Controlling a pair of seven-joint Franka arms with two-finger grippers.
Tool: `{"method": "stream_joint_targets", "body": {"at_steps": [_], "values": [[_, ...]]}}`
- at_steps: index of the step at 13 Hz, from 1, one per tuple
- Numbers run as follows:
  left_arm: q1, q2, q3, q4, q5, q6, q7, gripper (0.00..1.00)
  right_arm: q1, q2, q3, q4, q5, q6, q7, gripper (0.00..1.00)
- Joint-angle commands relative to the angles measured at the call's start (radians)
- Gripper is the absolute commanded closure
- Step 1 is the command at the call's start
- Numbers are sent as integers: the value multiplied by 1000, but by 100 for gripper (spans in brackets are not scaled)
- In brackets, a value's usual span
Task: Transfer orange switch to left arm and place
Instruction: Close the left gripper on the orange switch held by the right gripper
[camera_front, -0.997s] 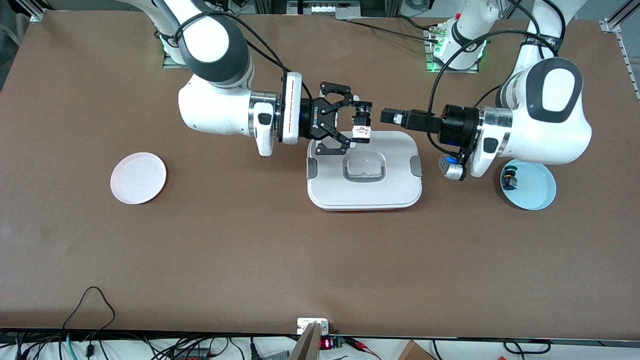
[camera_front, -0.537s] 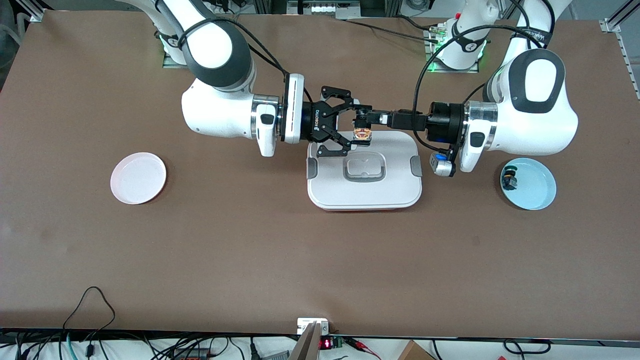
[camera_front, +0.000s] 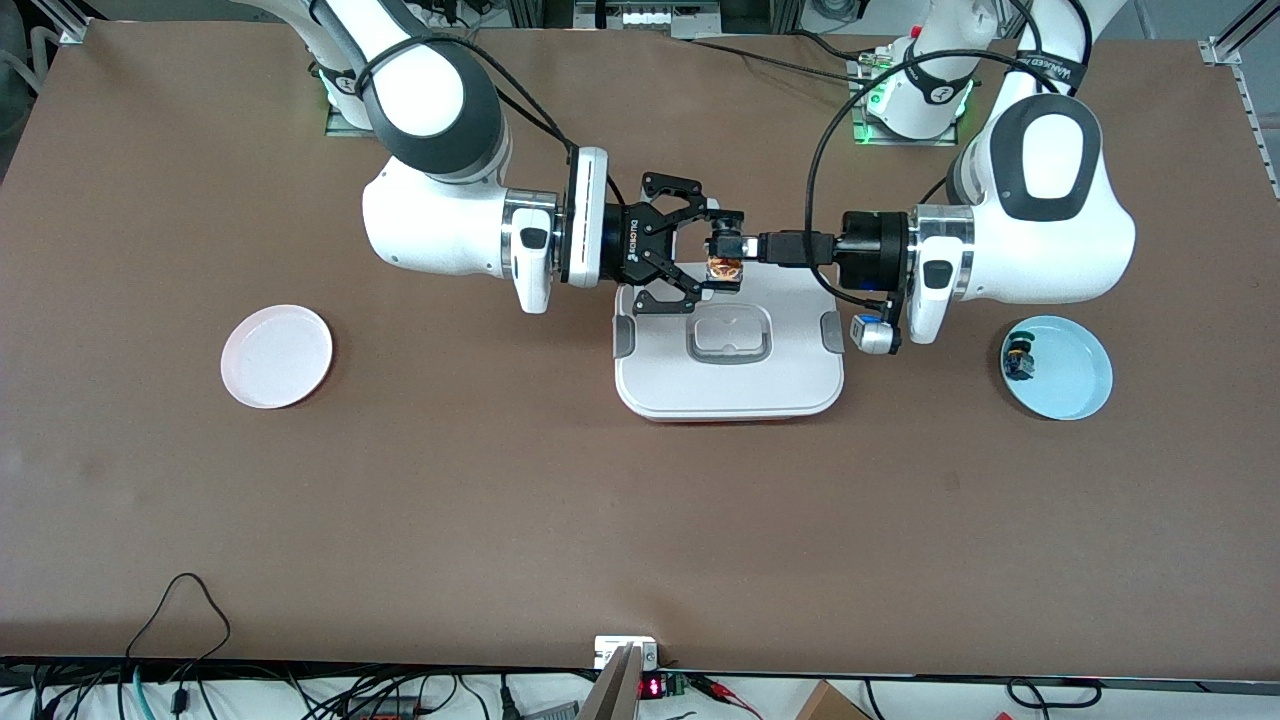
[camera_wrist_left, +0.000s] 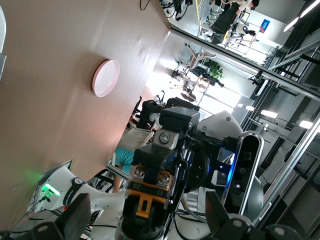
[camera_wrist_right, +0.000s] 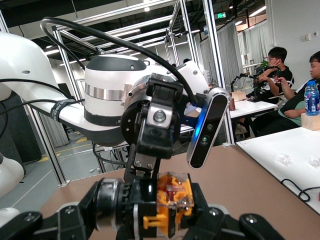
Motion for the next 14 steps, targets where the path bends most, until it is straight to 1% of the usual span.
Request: {"method": "stream_joint_targets", "body": {"at_steps": [1, 4, 5, 6, 8, 9, 10, 12, 13, 14], "values": [[-4, -1, 2, -14, -45, 16, 103, 0, 13, 5, -12, 15, 23, 11, -21, 100], [1, -1, 2, -12, -45, 14, 109, 1, 14, 3, -15, 15, 23, 9, -21, 100], [1, -1, 2, -9, -45, 14, 114, 3, 16, 3, -15, 15, 23, 9, -21, 100], [1, -1, 2, -9, -45, 14, 115, 9, 19, 5, -15, 15, 23, 9, -21, 100], [2, 0, 2, -9, -45, 14, 115, 29, 20, 3, -21, 15, 23, 9, -21, 100], [2, 0, 2, -7, -45, 14, 115, 45, 20, 3, -21, 15, 23, 9, -21, 100], [2, 6, 2, -6, -45, 14, 115, 54, 20, 3, -21, 15, 23, 9, -21, 100], [8, 6, 2, -6, -45, 11, 117, 75, 20, 3, -22, 15, 23, 9, -21, 100], [11, 6, 4, -4, -43, 5, 115, 88, 20, 3, -22, 15, 23, 9, -21, 100], [11, 6, 4, -4, -43, 4, 115, 97, 20, 3, -22, 15, 23, 9, -21, 100]]}}
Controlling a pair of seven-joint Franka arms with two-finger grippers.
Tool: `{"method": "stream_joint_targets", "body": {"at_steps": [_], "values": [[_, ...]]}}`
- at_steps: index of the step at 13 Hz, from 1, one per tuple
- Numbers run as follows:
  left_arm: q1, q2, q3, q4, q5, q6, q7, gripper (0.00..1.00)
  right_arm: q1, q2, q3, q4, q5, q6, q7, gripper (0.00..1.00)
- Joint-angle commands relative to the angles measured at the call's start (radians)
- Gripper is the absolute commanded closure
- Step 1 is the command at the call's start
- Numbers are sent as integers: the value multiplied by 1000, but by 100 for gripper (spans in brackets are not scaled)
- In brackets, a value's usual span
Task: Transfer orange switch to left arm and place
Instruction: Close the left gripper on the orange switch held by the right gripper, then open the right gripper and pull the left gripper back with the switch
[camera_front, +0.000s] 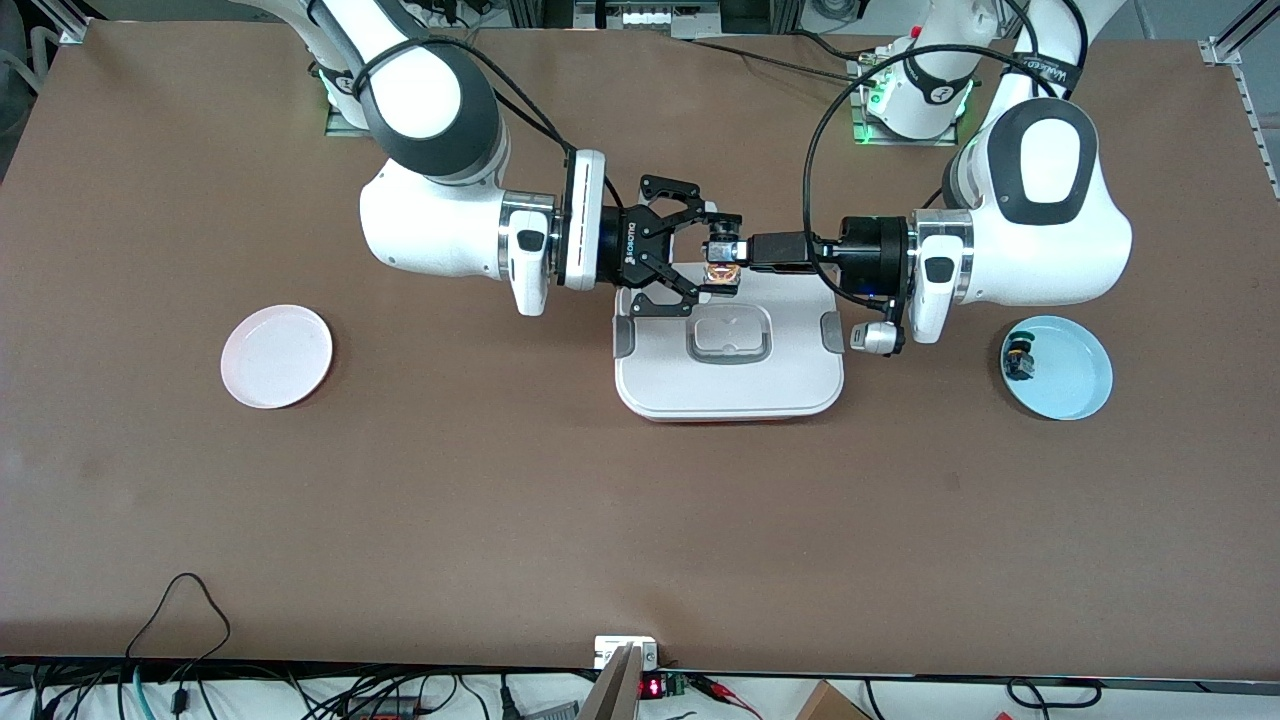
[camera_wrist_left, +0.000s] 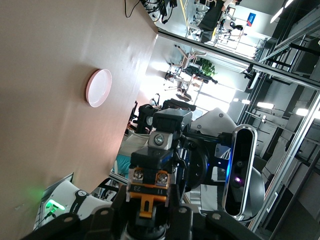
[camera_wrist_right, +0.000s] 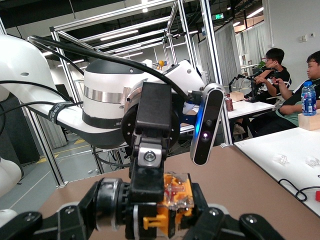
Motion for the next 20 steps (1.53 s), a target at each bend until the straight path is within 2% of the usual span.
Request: {"method": "stream_joint_targets", "body": {"at_steps": [1, 2, 3, 4, 5, 7, 11, 13, 17, 19, 20], "values": [[8, 1, 0, -1, -22, -3, 17, 100, 15, 3, -11, 14, 15, 8, -19, 100], [8, 1, 0, -1, -20, -3, 16, 100, 15, 3, -11, 14, 16, 8, -11, 98], [8, 1, 0, -1, -20, -3, 16, 100, 15, 3, -11, 14, 16, 6, -7, 91], [8, 1, 0, -1, -20, -3, 16, 100, 15, 3, -11, 14, 30, 4, 5, 32], [10, 1, 0, 0, -20, -3, 16, 100, 19, 0, -11, 13, 74, 1, 28, 0], [8, 1, 0, 0, -20, -3, 16, 100, 36, 1, -16, 13, 108, 3, 30, 0], [17, 1, 1, 0, -11, -6, 28, 100, 36, -2, -17, 13, 110, 1, 30, 0], [39, 6, 6, -4, -7, -55, 42, 100, 33, -2, -17, 13, 111, 1, 30, 0], [128, 18, 7, -6, 189, -163, 51, 100, 1, -20, -40, -9, 102, -2, 16, 0], [189, 18, 8, -3, 289, -228, 46, 100, -29, -49, -42, -58, 101, -2, 19, 0], [218, 17, 11, 0, 376, -265, 46, 100, -55, -74, -42, -94, 98, -15, 21, 0]]}}
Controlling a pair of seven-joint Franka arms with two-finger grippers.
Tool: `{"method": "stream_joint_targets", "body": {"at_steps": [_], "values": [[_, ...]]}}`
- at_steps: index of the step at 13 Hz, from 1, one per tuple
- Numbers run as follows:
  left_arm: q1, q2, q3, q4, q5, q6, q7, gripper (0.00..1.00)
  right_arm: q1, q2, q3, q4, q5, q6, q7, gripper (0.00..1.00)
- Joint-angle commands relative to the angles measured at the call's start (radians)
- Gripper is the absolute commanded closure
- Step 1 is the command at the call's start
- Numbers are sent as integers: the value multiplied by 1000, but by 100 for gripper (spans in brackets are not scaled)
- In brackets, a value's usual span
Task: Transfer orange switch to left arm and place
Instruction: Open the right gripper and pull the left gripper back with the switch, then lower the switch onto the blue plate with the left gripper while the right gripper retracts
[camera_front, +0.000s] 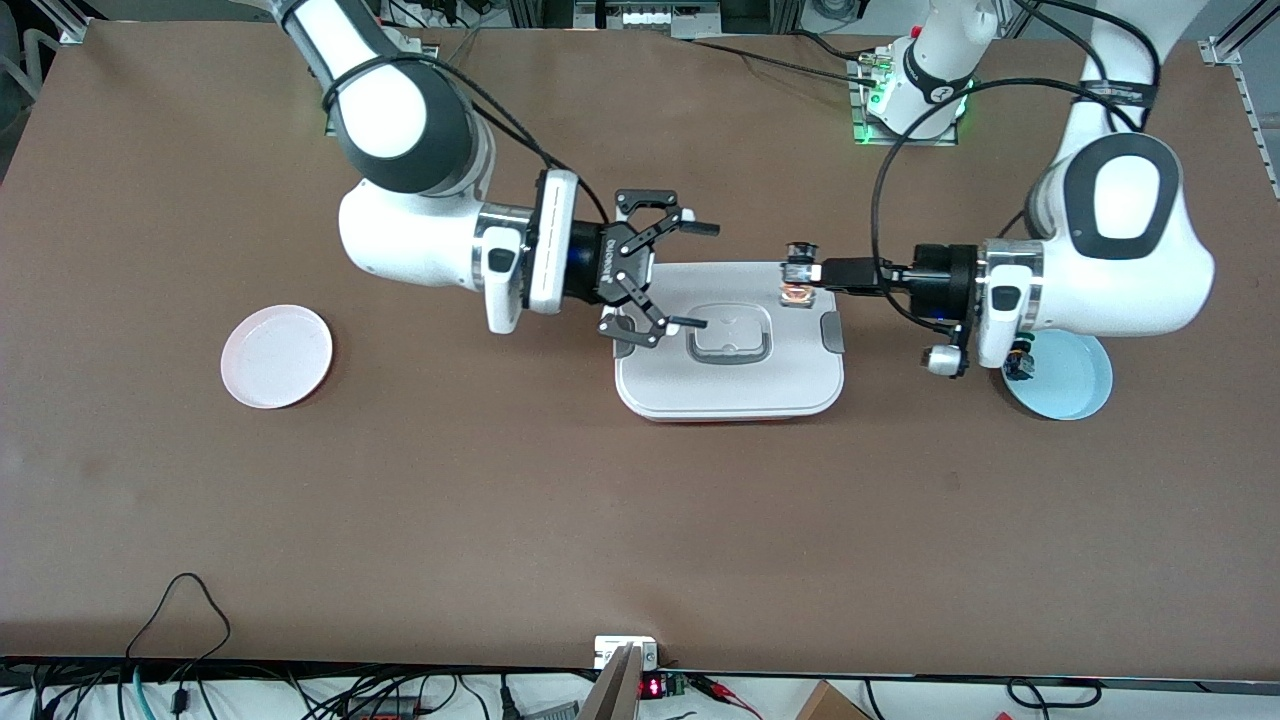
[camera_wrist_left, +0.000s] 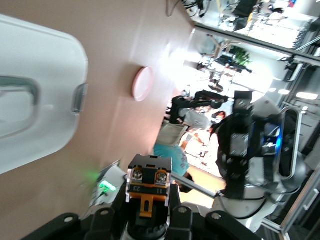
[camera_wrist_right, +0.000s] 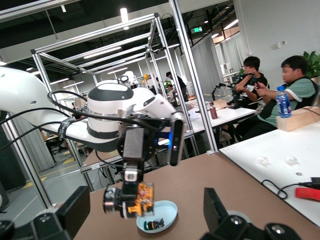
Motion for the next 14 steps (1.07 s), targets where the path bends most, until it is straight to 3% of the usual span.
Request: {"method": "stream_joint_targets", "body": {"at_steps": [1, 2, 7, 9, 12, 14], "values": [[80, -14, -3, 12, 218, -94, 18, 100, -62, -82, -10, -116, 6, -50, 3, 0], [106, -12, -3, 30, 350, -125, 21, 100, -77, -96, -43, -140, -18, -108, 3, 0], [205, -4, -1, 38, 971, -139, 188, 100, -90, -108, -328, -153, -277, -535, 127, 0], [244, 3, -1, 36, 1140, -120, 208, 100, -93, -108, -408, -151, -385, -642, 204, 0], [304, 87, 0, 33, 1366, 31, 228, 100, -120, -110, -444, -141, -589, -716, 409, 0], [366, 173, 0, 27, 1428, 152, 233, 100, -122, -110, -467, -142, -650, -734, 463, 0]]}}
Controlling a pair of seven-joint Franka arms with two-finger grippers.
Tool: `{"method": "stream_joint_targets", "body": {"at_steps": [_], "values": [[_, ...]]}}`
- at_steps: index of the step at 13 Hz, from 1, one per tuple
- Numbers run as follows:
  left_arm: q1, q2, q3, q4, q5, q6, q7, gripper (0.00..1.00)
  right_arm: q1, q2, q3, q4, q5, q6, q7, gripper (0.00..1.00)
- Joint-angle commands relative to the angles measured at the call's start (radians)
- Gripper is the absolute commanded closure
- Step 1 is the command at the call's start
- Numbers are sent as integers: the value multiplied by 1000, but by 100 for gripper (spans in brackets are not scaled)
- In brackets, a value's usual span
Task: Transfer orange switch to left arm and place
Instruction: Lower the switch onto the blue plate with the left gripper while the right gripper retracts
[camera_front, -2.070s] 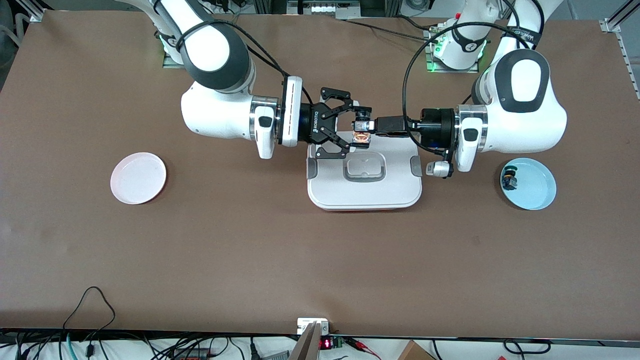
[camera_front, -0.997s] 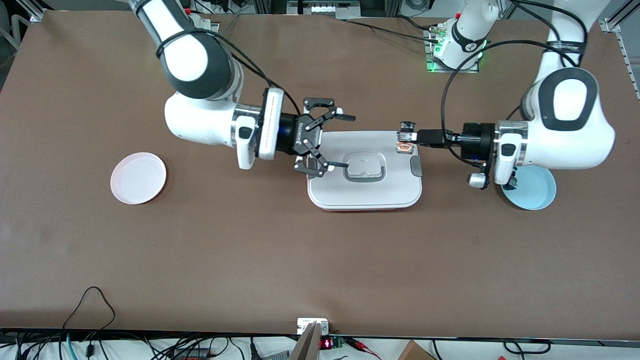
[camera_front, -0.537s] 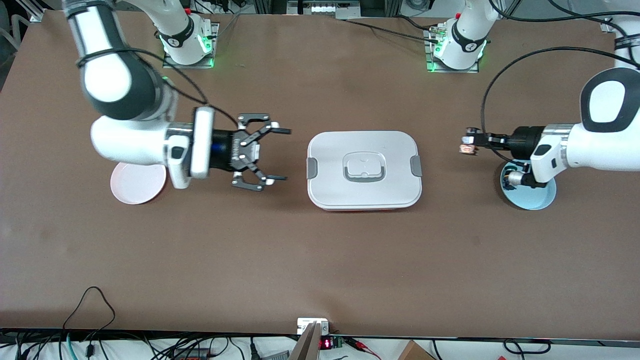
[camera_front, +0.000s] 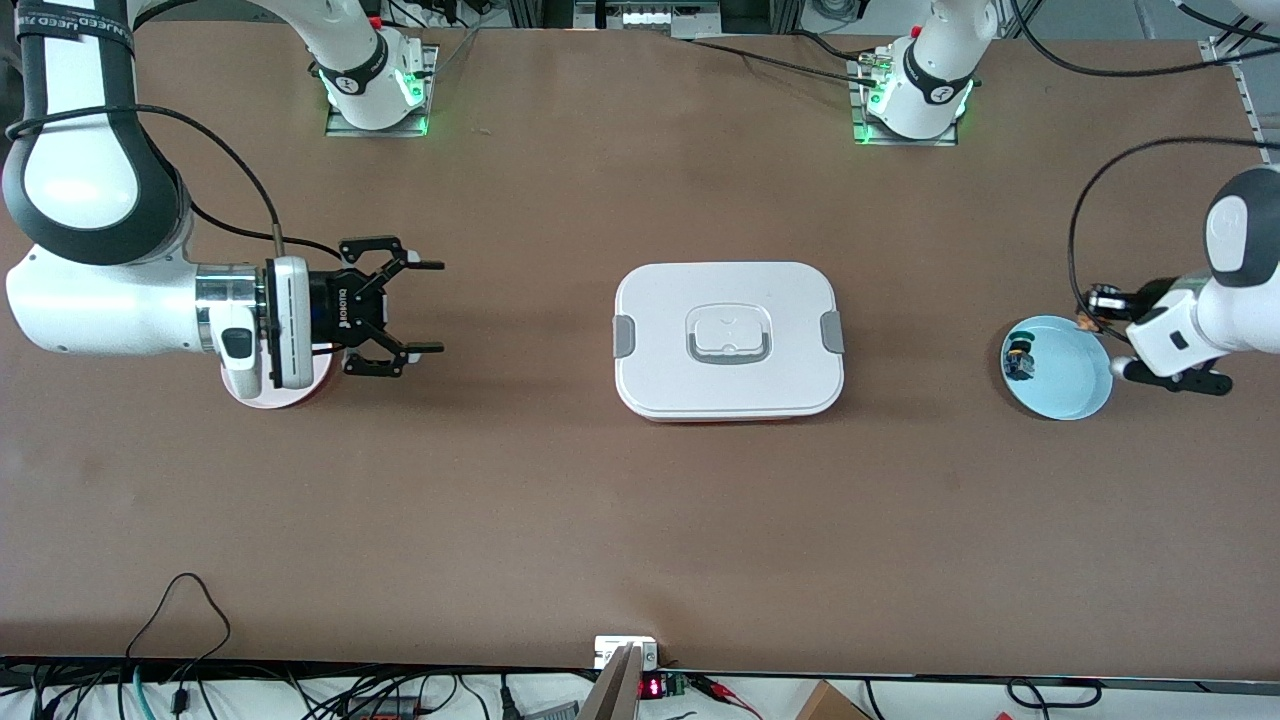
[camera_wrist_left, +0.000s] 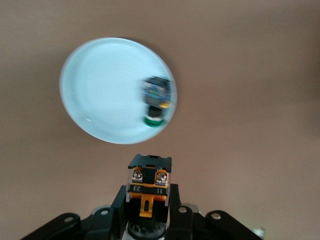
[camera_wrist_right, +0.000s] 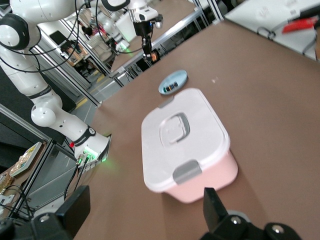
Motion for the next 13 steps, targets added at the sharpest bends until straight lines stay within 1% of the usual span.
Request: {"method": "stream_joint_targets", "body": {"at_steps": [1, 2, 3, 5, 7, 8, 9, 11, 13], "values": [[79, 114, -13, 8, 60, 113, 34, 100, -5, -18, -16, -10, -73, -45, 81, 0], [89, 136, -13, 8, 58, 132, 52, 100, -7, -20, -22, -10, -96, -47, 130, 0], [97, 154, -13, 10, 60, 159, 73, 98, -7, -20, -39, -9, -119, -49, 167, 0], [97, 181, -13, 10, 58, 190, 75, 97, -10, -20, -62, -9, -136, -52, 254, 0], [97, 208, -11, 11, 58, 225, 51, 100, -8, -24, -80, -7, -243, -58, 304, 0], [115, 220, -14, 10, 43, 226, 49, 100, -7, -32, -93, -6, -309, -49, 343, 0], [119, 231, -14, 13, 32, 226, 26, 100, -7, -33, -94, -6, -358, -46, 418, 0], [117, 237, -14, 13, 23, 226, -37, 100, -4, -32, -94, -4, -405, -41, 622, 0], [114, 256, -14, 11, 23, 226, -75, 100, 1, -32, -94, -4, -476, -44, 806, 0]]}}
